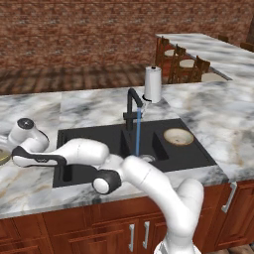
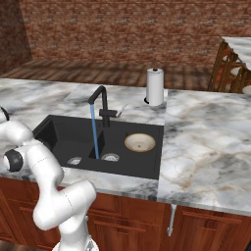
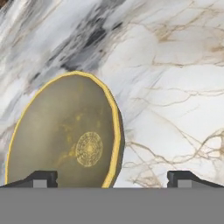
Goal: Rinse each bowl for a few seconds and place them down in the sink or on the counter.
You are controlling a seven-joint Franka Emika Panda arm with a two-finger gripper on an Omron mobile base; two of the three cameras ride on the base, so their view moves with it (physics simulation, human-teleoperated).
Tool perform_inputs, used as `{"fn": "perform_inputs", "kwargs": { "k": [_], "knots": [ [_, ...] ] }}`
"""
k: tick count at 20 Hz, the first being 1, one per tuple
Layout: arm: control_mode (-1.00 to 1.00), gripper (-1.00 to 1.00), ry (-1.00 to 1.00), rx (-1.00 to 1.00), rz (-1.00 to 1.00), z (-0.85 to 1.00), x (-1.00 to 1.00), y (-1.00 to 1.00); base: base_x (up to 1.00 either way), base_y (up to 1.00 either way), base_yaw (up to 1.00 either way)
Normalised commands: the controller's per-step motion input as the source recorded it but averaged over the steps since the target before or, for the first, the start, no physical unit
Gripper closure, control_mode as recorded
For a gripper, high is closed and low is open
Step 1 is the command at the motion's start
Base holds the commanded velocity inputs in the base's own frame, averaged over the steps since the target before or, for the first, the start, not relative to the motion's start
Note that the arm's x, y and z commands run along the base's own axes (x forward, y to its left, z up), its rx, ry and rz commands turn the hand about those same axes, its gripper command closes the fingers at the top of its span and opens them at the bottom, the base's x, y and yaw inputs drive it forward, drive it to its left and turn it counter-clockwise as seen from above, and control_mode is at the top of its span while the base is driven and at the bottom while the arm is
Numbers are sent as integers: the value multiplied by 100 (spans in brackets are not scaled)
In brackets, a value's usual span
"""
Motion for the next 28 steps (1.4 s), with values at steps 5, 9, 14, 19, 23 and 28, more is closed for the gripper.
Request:
{"fn": "perform_inputs", "kwargs": {
  "k": [5, 9, 14, 19, 23, 28],
  "knots": [
    [-100, -100, 0, 0, 0, 0, 13, 19, 0, 0, 0],
    [-100, 100, 0, 0, 0, -2, 16, 25, 0, 0, 0],
    [-100, 100, 0, 0, 0, 0, 4, 4, 0, 0, 0],
    [-100, 100, 0, 0, 0, 2, 6, 0, 0, 0, 0],
    [-100, 100, 0, 0, 0, 11, 4, 0, 0, 0, 0],
    [-100, 100, 0, 0, -2, 40, 0, -2, 0, 0, 0]
  ]
}}
